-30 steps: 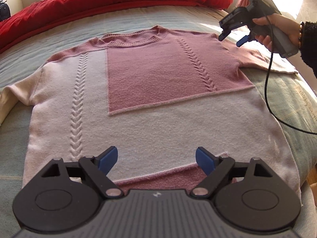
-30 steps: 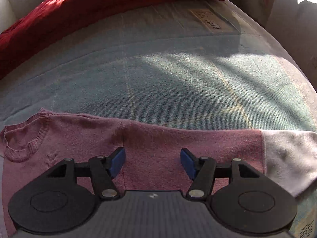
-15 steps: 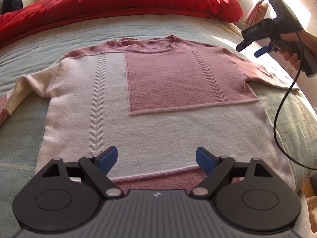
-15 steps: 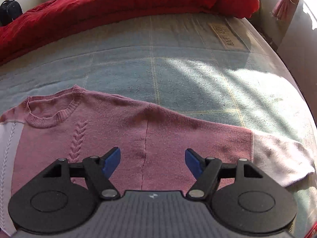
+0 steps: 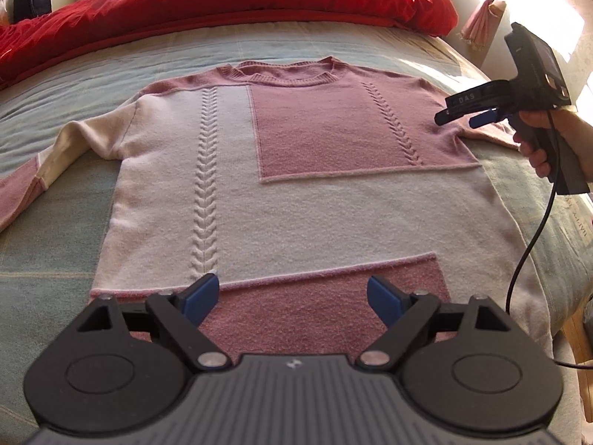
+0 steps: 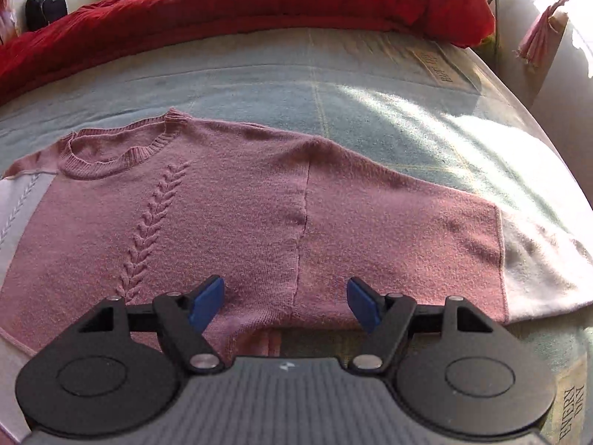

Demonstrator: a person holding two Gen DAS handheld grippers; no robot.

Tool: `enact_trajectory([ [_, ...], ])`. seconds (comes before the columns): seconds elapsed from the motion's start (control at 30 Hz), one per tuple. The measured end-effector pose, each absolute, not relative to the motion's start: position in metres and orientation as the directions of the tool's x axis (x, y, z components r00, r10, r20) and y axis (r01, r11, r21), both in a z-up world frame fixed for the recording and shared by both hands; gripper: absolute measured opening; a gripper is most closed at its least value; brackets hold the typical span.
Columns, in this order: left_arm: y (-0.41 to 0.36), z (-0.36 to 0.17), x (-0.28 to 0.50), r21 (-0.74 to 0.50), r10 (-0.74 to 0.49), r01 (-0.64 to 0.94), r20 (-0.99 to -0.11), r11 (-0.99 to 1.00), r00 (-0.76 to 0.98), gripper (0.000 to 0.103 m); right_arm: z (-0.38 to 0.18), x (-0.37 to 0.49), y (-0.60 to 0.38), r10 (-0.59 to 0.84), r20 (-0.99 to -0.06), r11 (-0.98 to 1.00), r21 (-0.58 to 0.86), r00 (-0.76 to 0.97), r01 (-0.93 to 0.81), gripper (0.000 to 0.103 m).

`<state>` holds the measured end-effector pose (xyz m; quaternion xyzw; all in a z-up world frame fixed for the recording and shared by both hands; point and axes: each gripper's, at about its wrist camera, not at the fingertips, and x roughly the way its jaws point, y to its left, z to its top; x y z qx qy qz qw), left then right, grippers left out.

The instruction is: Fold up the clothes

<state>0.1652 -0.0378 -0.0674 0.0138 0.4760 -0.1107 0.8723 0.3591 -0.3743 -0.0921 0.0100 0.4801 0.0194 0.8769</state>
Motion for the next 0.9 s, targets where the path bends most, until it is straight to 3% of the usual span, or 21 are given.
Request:
enact_trajectory([
  [0.27, -0.066, -0.069, 0.177, -0.046, -0.185, 0.276, -0.845, 0.960, 0.502, 0.087, -0.094, 0.351, -0.456, 0.148, -0.840, 0.964, 0.242, 0.522, 0.115, 0.077],
  [0.43, -0.087, -0.071, 0.191, -0.037, -0.193, 0.307, -0.847, 0.951, 0.495, 0.087, -0.077, 0.378, -0.499, 0.246, -0.758, 0.891, 0.422, 0.605, 0.167, 0.079],
  [0.57, -0.098, -0.071, 0.197, -0.031, -0.199, 0.328, -0.848, 0.944, 0.492, 0.087, -0.100, 0.406, -0.523, 0.379, -0.699, 0.769, 0.602, 0.606, 0.214, 0.081],
  [0.7, -0.101, -0.076, 0.201, -0.017, -0.185, 0.335, -0.858, 0.942, 0.479, 0.087, -0.121, 0.404, -0.549, 0.348, -0.710, 0.761, 0.595, 0.612, 0.257, 0.080],
  [0.9, -0.104, -0.082, 0.206, -0.004, -0.171, 0.336, -0.866, 0.942, 0.469, 0.087, -0.114, 0.383, -0.621, 0.155, -0.762, 0.768, 0.494, 0.629, 0.409, 0.080],
])
